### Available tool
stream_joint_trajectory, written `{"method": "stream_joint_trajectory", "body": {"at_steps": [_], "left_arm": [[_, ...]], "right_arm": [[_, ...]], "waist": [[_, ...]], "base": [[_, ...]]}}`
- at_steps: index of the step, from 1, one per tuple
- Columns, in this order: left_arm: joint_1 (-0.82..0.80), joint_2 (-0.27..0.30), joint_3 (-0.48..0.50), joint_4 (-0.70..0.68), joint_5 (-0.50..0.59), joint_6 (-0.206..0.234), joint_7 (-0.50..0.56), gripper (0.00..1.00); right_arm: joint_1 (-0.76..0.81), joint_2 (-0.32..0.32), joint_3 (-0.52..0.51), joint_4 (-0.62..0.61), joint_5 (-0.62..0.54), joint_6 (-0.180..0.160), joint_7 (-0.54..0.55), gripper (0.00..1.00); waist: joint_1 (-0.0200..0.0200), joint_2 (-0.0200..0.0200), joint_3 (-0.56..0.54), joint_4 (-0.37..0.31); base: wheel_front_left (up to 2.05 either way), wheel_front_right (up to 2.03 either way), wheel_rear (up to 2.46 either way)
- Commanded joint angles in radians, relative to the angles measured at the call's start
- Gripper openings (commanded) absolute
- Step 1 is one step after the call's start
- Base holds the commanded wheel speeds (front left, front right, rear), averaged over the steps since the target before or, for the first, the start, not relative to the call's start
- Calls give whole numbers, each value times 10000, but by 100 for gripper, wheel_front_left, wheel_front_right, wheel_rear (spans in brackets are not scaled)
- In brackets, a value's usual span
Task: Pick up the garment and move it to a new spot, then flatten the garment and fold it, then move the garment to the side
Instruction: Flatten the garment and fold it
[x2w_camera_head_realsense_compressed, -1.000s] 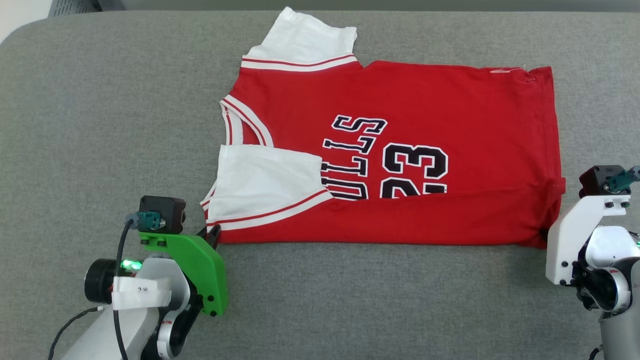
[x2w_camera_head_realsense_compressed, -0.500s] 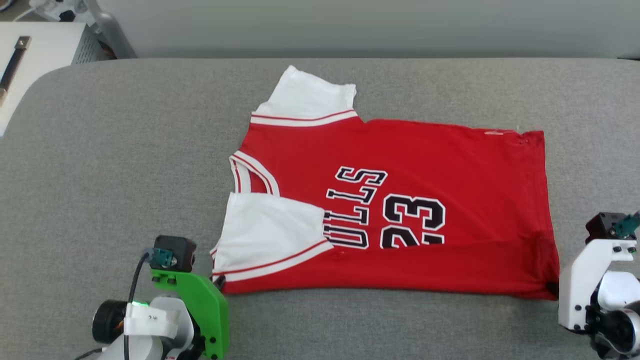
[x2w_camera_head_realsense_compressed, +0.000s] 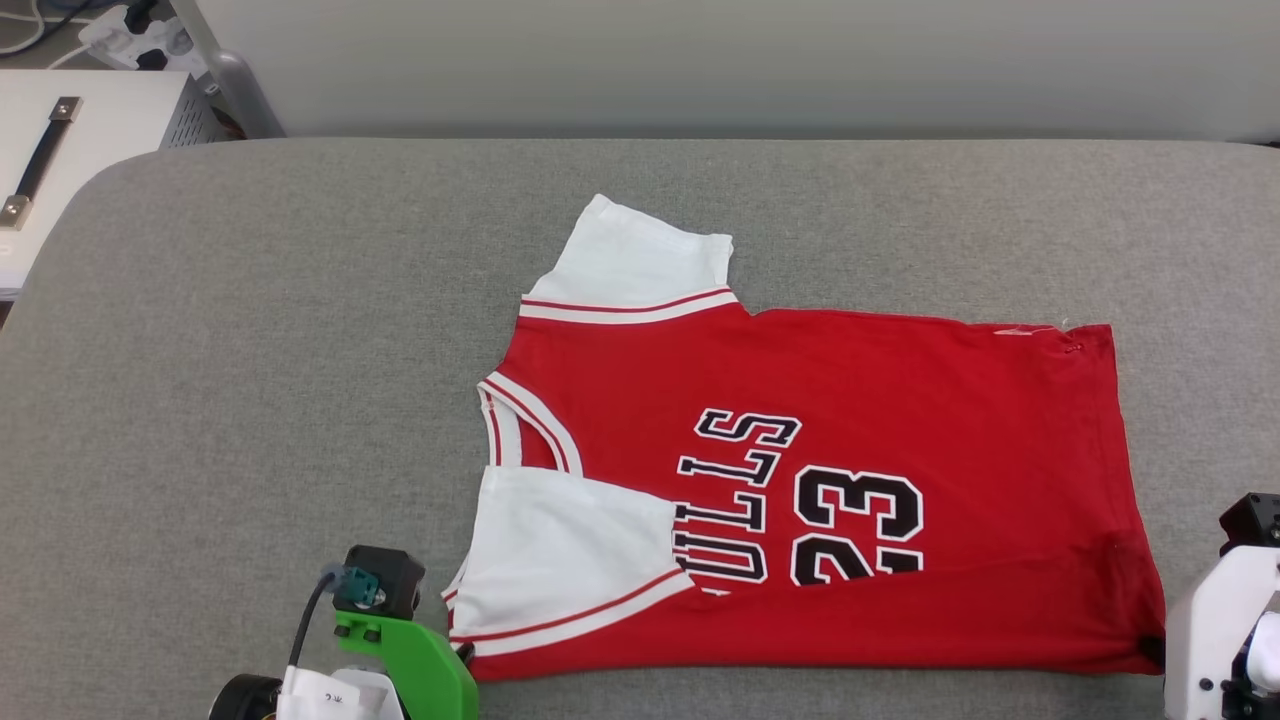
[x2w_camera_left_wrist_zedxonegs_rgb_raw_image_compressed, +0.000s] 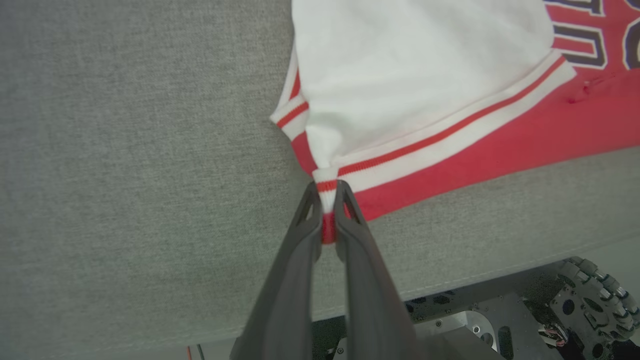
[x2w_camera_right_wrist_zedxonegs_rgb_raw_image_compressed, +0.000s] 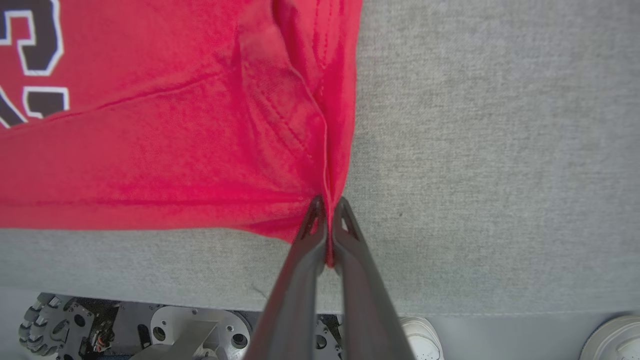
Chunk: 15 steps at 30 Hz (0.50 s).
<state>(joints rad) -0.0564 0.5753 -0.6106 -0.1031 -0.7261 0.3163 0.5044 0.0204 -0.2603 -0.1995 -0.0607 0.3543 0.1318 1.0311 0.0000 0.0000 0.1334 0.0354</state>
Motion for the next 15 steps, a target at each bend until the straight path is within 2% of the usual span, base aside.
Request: {"method": "stream_joint_trajectory", "body": {"at_steps": [1, 15], "left_arm": [[60, 17, -14, 123, -26, -42, 59, 0], [-441, -350, -189, 1290, -59, -542, -262, 0]], "right_arm": [[116, -30, -55, 34, -62, -11, 8, 0], [-83, 166, 153, 922, -308, -11, -554, 0]], "waist": [[0, 0, 131, -6], [0, 0, 427, 63]], "base": [[0, 0, 0], [0, 0, 0]]}}
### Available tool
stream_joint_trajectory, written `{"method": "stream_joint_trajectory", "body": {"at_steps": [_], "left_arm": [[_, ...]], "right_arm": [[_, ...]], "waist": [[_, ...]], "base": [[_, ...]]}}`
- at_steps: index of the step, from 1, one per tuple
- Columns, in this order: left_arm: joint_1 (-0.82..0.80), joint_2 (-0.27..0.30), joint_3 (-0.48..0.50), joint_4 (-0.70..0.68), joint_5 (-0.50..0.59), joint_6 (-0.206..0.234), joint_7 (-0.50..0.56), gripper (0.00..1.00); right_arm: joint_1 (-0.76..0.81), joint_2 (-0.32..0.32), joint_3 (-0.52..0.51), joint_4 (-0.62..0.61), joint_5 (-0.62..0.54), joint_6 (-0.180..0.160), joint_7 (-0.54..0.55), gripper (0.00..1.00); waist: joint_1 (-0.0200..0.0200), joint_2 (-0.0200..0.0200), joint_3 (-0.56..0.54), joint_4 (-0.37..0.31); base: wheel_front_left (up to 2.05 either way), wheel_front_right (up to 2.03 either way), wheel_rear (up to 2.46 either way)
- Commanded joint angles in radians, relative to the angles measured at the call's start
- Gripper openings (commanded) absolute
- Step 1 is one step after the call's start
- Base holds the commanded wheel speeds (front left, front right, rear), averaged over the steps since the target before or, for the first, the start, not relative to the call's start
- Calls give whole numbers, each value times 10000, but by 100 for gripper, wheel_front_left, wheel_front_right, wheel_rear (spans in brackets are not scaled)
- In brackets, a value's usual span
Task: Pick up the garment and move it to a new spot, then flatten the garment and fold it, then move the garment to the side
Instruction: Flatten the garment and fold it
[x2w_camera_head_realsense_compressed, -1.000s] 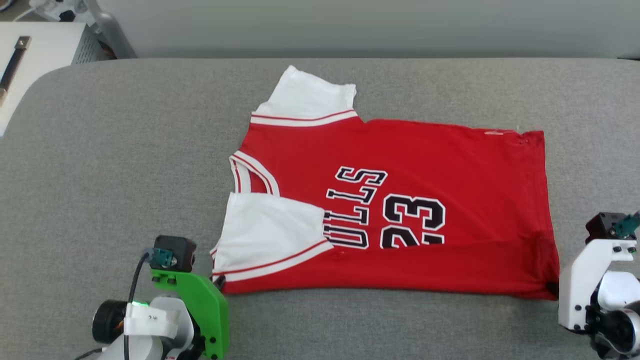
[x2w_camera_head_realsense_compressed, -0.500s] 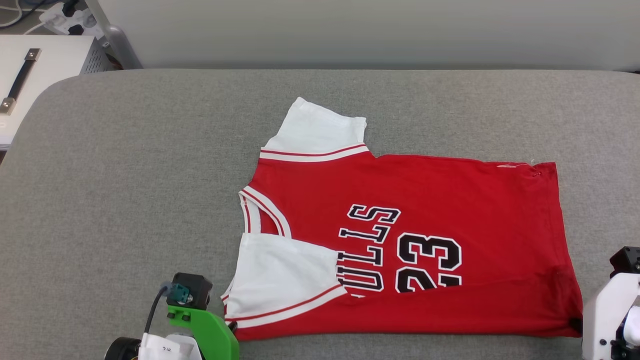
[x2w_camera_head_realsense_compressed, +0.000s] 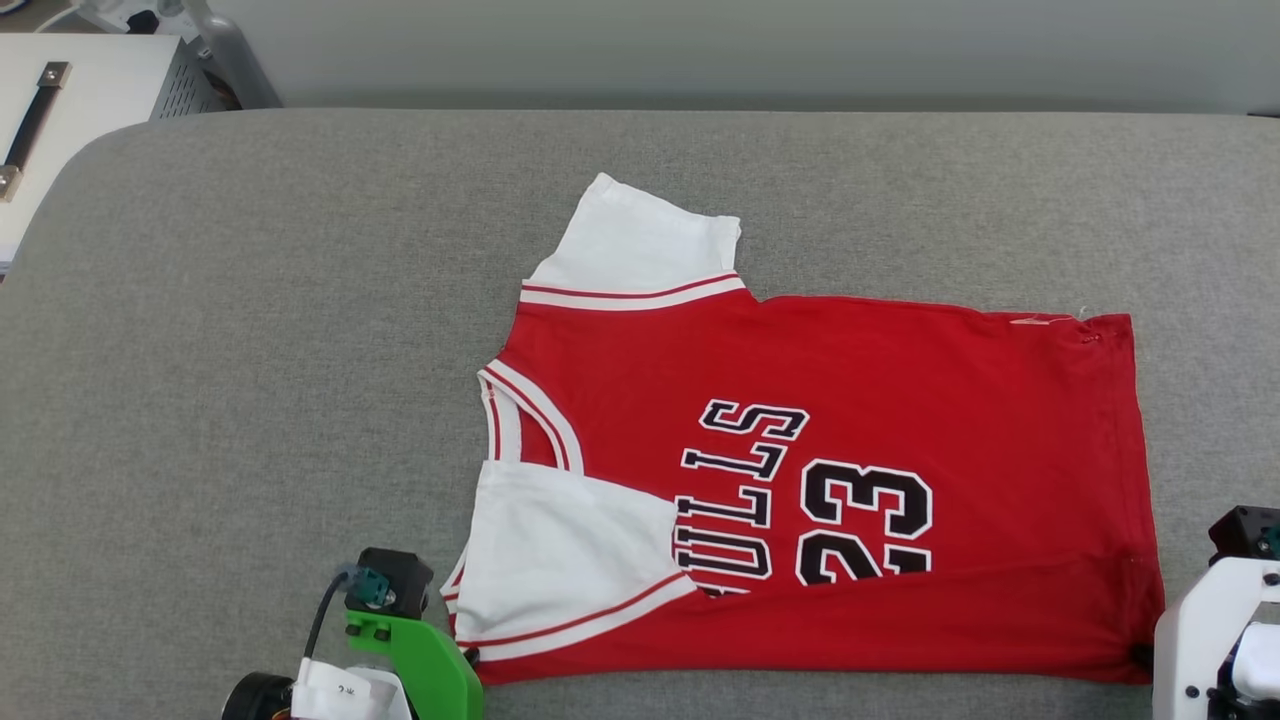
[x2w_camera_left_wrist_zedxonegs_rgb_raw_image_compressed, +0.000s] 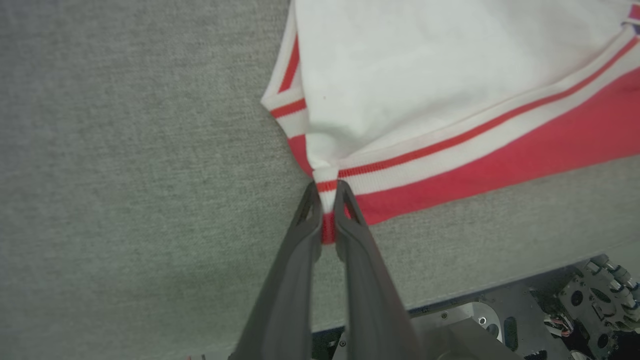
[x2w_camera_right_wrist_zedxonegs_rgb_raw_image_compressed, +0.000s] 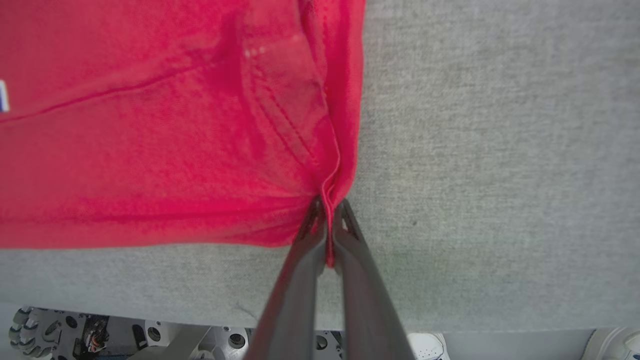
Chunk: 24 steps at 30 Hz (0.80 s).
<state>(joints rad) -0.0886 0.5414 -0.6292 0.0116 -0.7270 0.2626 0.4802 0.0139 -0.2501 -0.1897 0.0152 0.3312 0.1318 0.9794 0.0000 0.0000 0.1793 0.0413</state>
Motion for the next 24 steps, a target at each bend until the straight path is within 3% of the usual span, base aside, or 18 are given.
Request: {"method": "stream_joint_trajectory", "body": {"at_steps": [1, 2, 3, 4, 10, 18, 24], "left_arm": [[-109, -29, -12, 206, -74, -18, -19, 0], [-104, -34, -21, 245, -84, -29, -22, 14], [-109, -21, -38, 281, -52, -35, -48, 46], [-110, -22, -24, 295, -39, -22, -95, 100], [-192, 10, 107, 88, 73, 33, -451, 100], [-1091, 390, 437, -1145, 415, 34, -484, 100], [-2782, 610, 889, -1749, 111, -499, 186, 100]], "right_arm": [[-24, 75, 46, 208, -78, -11, -65, 0], [-48, 97, 19, 213, -75, -11, -134, 30], [-95, 153, -55, 216, -60, -11, -243, 100], [-141, 196, -81, 201, -33, -11, -344, 100], [-195, 172, 59, -203, 149, -11, -664, 100], [-298, 203, 216, -1991, 635, -11, -807, 100], [-638, 400, 475, -3198, 875, -11, -848, 100]], "waist": [[0, 0, -61, 3], [0, 0, -86, 0], [0, 0, -126, -2], [0, 0, -159, -5], [0, 0, -393, -89], [0, 0, -350, -466], [0, 0, 346, -998]], "base": [[0, 0, 0], [0, 0, 0], [0, 0, 0], [0, 0, 0], [0, 0, 0], [0, 0, 0], [0, 0, 0]]}}
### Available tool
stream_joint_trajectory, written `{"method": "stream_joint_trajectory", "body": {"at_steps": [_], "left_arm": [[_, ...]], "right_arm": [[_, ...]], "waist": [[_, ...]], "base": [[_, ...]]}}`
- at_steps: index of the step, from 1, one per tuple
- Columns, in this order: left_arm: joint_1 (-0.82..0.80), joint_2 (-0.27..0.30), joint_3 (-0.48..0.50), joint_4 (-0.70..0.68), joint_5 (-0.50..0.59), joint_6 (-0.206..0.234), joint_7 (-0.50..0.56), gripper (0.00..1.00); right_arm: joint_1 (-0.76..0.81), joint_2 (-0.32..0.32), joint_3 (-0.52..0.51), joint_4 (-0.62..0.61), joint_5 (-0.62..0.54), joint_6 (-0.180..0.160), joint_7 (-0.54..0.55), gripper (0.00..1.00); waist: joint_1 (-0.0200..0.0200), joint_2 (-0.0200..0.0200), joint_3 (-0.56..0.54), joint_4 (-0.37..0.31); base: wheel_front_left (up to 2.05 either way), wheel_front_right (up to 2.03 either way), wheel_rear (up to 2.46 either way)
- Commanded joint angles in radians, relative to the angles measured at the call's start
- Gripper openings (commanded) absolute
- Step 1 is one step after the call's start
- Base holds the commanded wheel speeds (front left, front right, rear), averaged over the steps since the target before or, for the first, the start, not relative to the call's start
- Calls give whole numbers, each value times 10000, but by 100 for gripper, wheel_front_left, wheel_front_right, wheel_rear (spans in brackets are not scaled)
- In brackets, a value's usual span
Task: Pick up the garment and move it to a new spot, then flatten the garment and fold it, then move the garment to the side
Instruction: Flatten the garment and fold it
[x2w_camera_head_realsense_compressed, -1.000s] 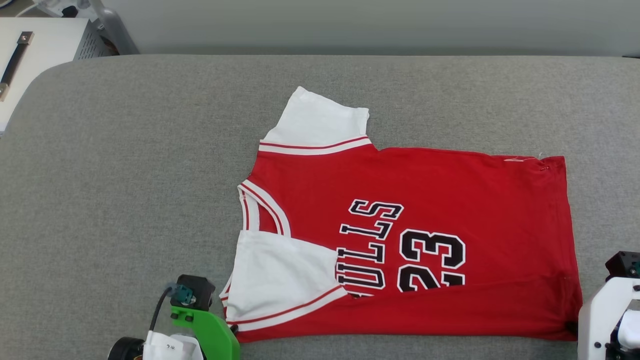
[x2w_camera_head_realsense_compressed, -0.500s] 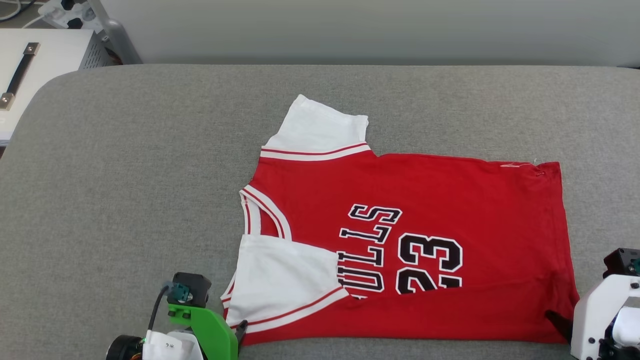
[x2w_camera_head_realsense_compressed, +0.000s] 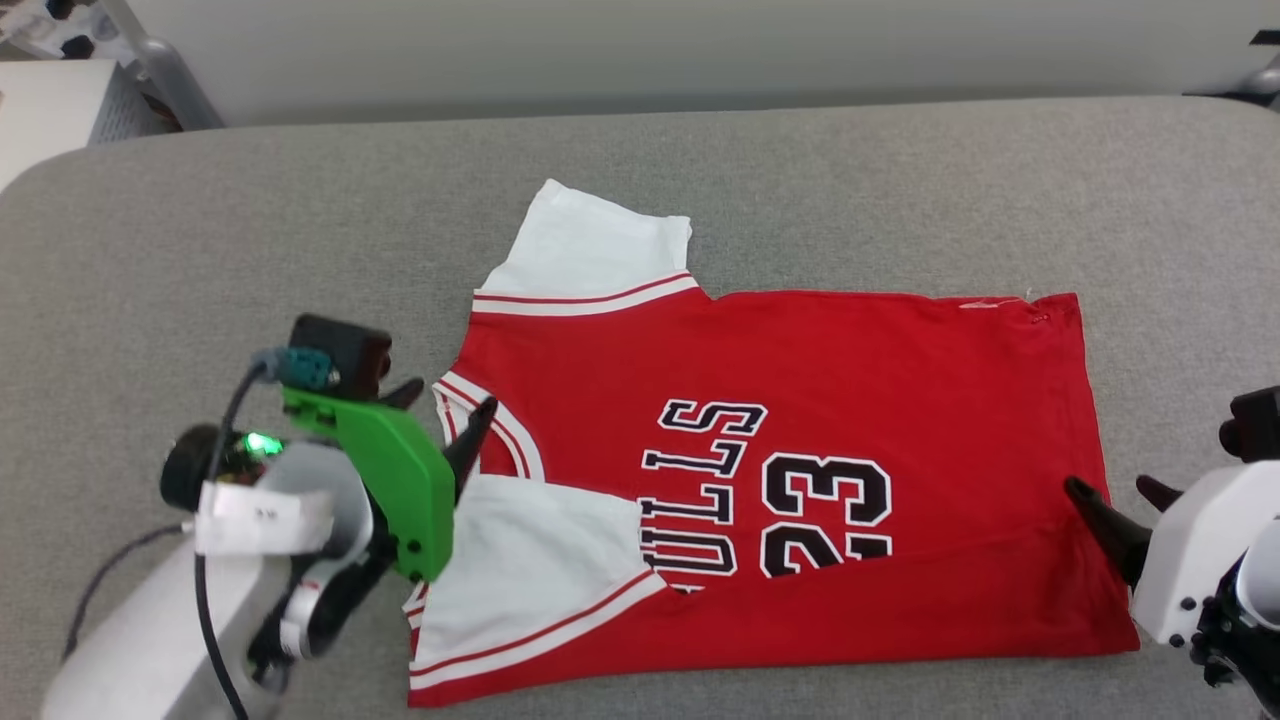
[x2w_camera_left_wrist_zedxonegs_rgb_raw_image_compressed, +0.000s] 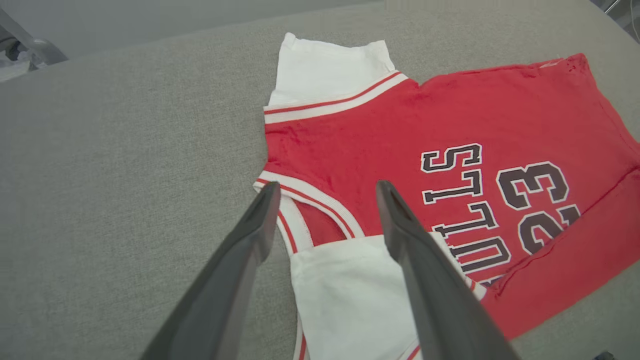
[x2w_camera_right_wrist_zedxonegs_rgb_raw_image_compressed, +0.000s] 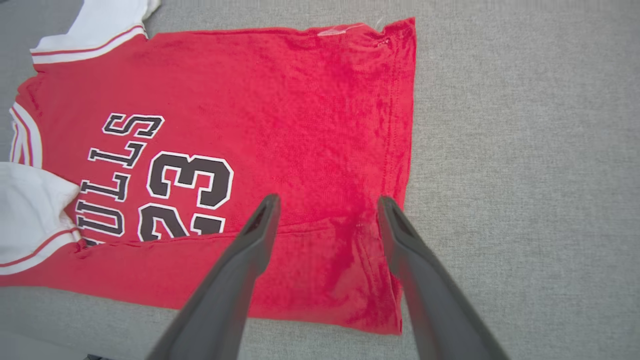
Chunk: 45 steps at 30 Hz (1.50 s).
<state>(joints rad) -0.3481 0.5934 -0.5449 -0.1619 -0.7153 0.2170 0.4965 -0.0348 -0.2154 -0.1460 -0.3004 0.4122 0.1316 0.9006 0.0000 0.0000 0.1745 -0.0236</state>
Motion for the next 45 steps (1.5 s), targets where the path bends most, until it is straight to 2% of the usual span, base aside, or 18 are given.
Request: {"method": "stream_joint_trajectory", "body": {"at_steps": [1, 5, 8, 12, 16, 22, 26, 39, 40, 41, 42, 45], "left_arm": [[-602, 180, 58, -27, -18, -191, 284, 100], [-2259, 486, 79, 269, 14, -746, 1273, 100], [-3464, 412, 91, 794, -323, -1161, 2122, 100], [-4861, 426, 97, 1865, -610, -1462, 3269, 100], [-6069, 308, 86, 3117, -693, -1648, 3979, 100], [-7465, -94, 214, 4942, -654, -1726, 4059, 100], [-8066, -120, 58, 5997, -365, -1863, 4044, 100], [-8783, -469, -217, 8217, -121, -2295, 3467, 100], [-8788, -489, -240, 8312, -143, -2312, 3535, 57], [-8781, -501, -278, 8419, -170, -2354, 3640, 8], [-8769, -508, -307, 8495, -199, -2397, 3726, 0], [-8738, -540, -363, 8627, -279, -2545, 3817, 0]], "right_arm": [[-227, 68, 135, -183, 59, -9, -73, 100], [-502, 190, 553, -592, 55, -9, -144, 100], [-699, 315, 853, -786, 55, -9, -286, 100], [-916, 426, 1234, -896, 84, -9, -413, 100], [-1144, 495, 1452, -904, 107, -9, -591, 100], [-1488, 541, 1610, -930, 161, -9, -808, 100], [-1703, 586, 1716, -932, 240, -9, -874, 100], [-1859, 564, 1874, -775, 140, -9, -1052, 100], [-1865, 558, 1876, -763, 133, -9, -1063, 100], [-1873, 552, 1879, -750, 122, -9, -1074, 100], [-1879, 548, 1884, -741, 113, -9, -1083, 100], [-1897, 541, 1894, -707, 101, -9, -1105, 100]], "waist": [[0, 0, 545, -462], [0, 0, 1202, -925], [0, 0, 1670, -1266], [0, 0, 2279, -1719], [0, 0, 2786, -2079], [0, 0, 3481, -2465], [0, 0, 3781, -2618], [0, 0, 4249, -2718], [0, 0, 4257, -2714], [0, 0, 4262, -2709], [0, 0, 4263, -2704], [0, 0, 4254, -2675]], "base": [[0, 0, 0], [0, 0, 0], [0, 0, 0], [0, 0, 0], [0, 0, 0], [0, 0, 0], [0, 0, 0], [0, 0, 0], [0, 0, 0], [0, 0, 0], [0, 0, 0], [0, 0, 0]]}}
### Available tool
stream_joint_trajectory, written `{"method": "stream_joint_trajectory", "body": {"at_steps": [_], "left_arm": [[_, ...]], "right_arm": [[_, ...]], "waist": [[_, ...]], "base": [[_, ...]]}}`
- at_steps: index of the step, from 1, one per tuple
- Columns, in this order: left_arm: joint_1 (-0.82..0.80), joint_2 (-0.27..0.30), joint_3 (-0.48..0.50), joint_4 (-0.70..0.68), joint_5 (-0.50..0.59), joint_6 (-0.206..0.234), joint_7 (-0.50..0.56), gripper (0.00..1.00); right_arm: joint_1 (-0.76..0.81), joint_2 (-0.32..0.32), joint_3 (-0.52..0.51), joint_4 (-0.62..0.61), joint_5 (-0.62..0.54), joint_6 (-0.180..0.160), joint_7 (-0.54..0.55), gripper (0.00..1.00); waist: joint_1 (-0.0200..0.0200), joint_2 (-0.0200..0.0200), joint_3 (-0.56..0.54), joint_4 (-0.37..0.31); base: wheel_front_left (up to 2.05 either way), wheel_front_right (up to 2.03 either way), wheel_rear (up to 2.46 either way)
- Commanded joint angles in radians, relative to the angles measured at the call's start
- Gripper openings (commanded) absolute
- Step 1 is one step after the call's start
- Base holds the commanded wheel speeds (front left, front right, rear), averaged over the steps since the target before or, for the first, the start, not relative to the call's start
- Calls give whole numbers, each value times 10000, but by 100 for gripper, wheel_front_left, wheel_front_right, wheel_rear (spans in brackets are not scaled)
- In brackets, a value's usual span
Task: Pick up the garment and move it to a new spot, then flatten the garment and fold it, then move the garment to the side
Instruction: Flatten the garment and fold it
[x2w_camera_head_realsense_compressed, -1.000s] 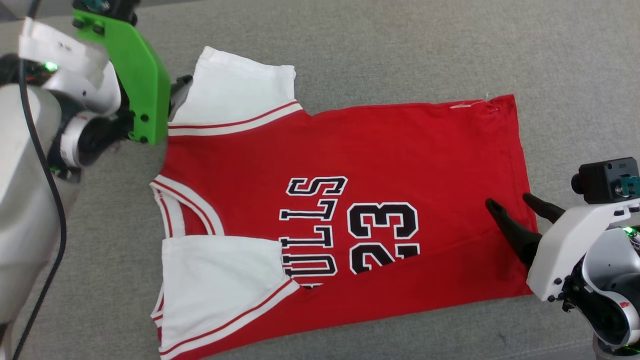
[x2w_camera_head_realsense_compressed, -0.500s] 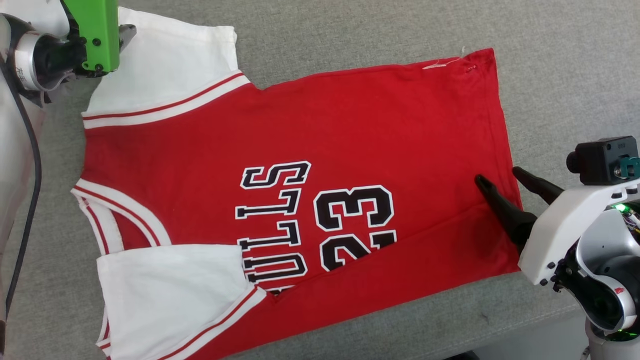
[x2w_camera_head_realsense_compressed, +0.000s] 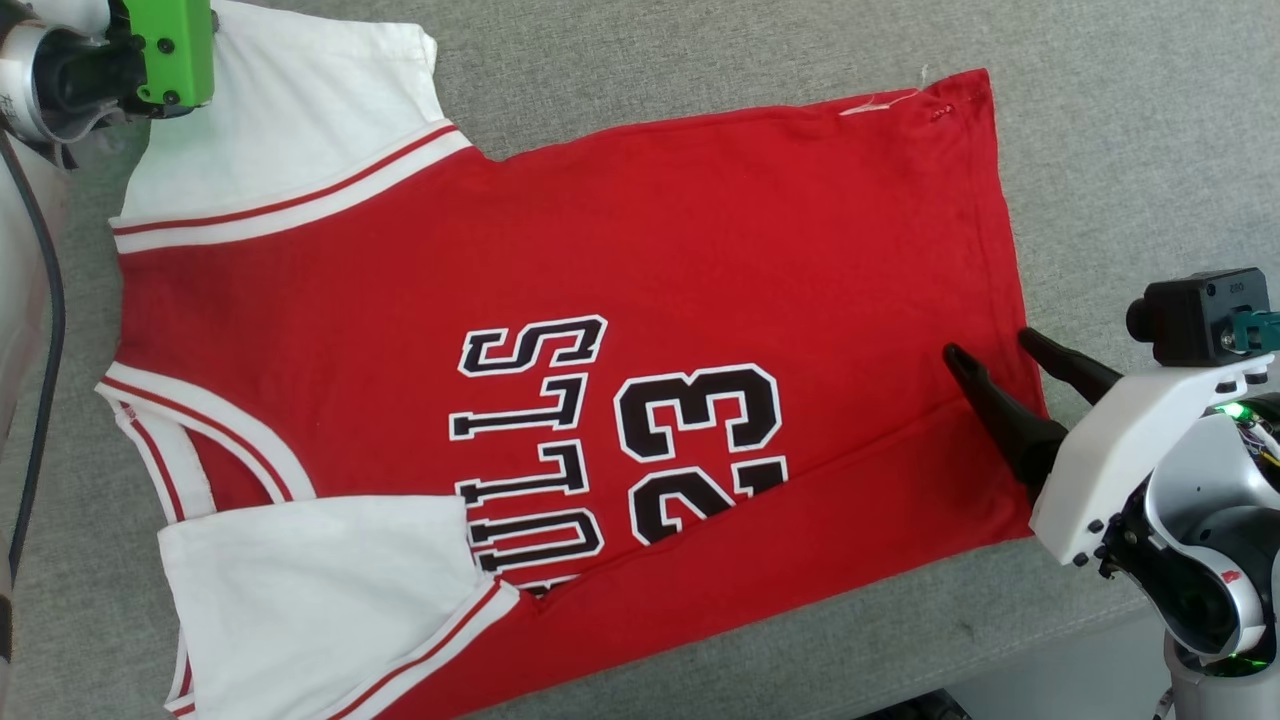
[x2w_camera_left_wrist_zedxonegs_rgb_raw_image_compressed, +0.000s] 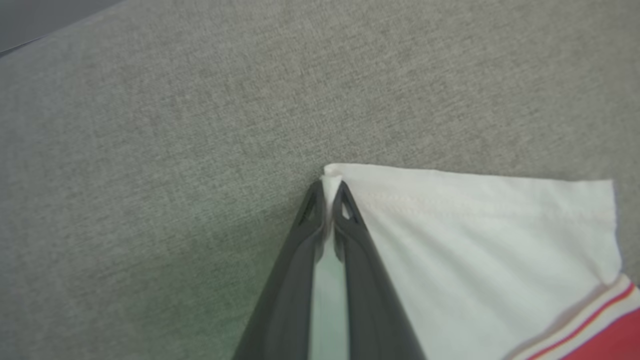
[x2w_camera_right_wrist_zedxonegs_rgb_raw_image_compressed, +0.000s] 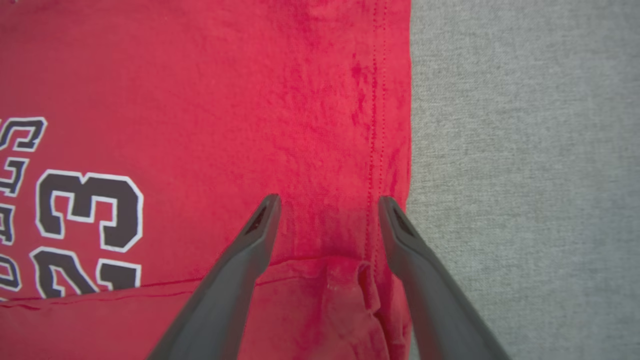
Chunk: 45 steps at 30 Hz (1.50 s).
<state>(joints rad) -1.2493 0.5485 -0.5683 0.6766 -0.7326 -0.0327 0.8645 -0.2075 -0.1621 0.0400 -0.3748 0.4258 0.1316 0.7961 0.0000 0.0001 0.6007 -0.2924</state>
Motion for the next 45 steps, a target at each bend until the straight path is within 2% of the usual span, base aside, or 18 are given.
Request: {"method": "stream_joint_trajectory", "body": {"at_steps": [1, 7, 13, 23, 28, 37, 38, 45], "left_arm": [[290, -134, -102, 268, -166, -67, 108, 0], [293, -421, 131, 281, -473, -230, -512, 0], [297, -676, 139, -33, -657, -518, -993, 0], [652, -720, -203, -1620, -831, -789, -1013, 0], [952, -548, -310, -2833, -829, -740, -888, 0], [1461, -326, -415, -4522, -782, -372, -740, 0], [1550, -267, -435, -4901, -784, -289, -680, 0], [1734, -250, -517, -5530, -758, -144, -675, 0]], "right_arm": [[-180, 1, 32, 54, -42, -9, -62, 100], [-377, -203, 12, 156, -48, -9, 59, 100], [-937, -630, -206, 309, 26, -9, 638, 100], [-2683, -1191, -780, 1724, 285, -9, 2004, 100], [-3590, -1384, -882, 2854, 7, -9, 2206, 100], [-4976, -1586, -821, 4949, -483, -9, 1666, 100], [-5298, -1646, -810, 5462, -553, -9, 1590, 100], [-5583, -1660, -478, 6513, -732, -9, 1408, 100]], "waist": [[0, -1, -23, 28], [0, -1, -361, 208], [0, -1, -865, 608], [0, -1, -1156, 1414], [0, -1, -956, 1811], [0, -1, -635, 2257], [0, -1, -540, 2360], [0, -1, -411, 2571]], "base": [[0, 0, 0], [0, 0, 0], [0, 0, 0], [0, 0, 0], [0, 0, 0], [0, 0, 0], [0, 0, 0], [0, 0, 0]]}}
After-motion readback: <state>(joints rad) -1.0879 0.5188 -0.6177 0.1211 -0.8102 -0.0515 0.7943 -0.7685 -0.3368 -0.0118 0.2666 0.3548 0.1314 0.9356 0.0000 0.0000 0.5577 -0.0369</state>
